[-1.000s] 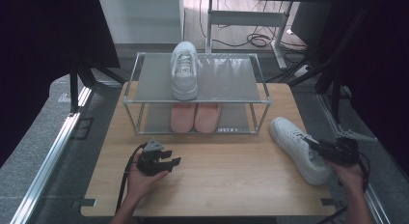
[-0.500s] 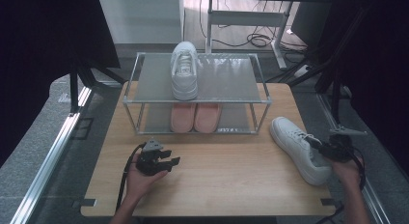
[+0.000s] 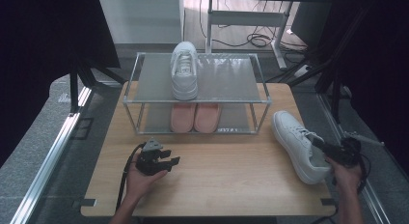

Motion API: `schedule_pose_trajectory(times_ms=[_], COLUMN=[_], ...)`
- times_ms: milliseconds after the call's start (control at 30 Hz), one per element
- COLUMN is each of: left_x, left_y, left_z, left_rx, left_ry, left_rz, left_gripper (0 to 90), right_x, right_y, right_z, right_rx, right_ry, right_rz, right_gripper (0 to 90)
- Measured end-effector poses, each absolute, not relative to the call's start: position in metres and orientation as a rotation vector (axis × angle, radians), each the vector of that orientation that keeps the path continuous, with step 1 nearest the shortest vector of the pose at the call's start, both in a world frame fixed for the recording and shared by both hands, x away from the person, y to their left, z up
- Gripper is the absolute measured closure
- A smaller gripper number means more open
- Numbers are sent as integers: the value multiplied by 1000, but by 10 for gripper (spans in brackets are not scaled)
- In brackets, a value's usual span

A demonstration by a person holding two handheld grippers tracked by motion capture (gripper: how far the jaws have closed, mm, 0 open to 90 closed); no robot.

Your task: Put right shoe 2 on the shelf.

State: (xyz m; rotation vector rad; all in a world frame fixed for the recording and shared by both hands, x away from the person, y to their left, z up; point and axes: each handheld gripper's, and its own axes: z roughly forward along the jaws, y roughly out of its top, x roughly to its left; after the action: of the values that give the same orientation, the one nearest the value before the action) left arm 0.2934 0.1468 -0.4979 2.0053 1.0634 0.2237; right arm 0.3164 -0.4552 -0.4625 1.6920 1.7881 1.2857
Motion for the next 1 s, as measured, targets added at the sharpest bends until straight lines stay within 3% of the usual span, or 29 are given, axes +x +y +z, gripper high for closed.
schedule_pose_trajectory(times_ms=[1000], left_x=[293], left_y=[149], left_z=[-496], left_rx=[1995], left_ry=[1060], left_rz=[223], left_gripper=[506], right_x=[267], right_y=[-425], right_z=[-444], right_rx=[1727], right_ry=[1416], right_rz=[1632], right_gripper=[819])
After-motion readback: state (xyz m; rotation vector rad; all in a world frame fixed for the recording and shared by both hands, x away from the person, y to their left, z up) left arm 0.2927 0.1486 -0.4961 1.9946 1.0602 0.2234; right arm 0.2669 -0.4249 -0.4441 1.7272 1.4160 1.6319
